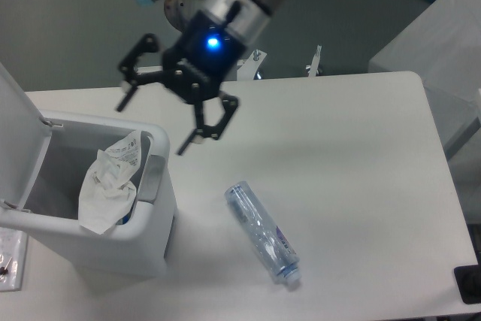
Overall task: Place the trash in the trash can
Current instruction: 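Move the gripper to the clear plastic water bottle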
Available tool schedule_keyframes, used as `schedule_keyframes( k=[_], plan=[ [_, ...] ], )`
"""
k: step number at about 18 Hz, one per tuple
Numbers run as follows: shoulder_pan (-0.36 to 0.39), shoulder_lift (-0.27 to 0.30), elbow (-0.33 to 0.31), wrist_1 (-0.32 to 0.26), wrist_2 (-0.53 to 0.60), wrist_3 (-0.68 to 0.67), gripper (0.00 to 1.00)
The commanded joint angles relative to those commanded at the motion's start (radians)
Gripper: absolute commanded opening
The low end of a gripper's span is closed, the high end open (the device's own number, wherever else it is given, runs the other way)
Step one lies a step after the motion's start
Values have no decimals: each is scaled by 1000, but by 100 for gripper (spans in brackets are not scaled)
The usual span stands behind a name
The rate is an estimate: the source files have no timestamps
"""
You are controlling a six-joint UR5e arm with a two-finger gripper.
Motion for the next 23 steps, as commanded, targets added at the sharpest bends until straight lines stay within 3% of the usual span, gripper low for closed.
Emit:
schedule_keyframes(
  k=[3,9,14,17,23],
  plan=[
    [23,-60,17,31,20,2,100],
    [28,-228,112,20,320,-20,100],
    [6,-400,222,20,518,-224,100],
    [-37,-463,290,17,598,-305,100],
    [-101,-597,448,-136,748,-411,100]
  ],
)
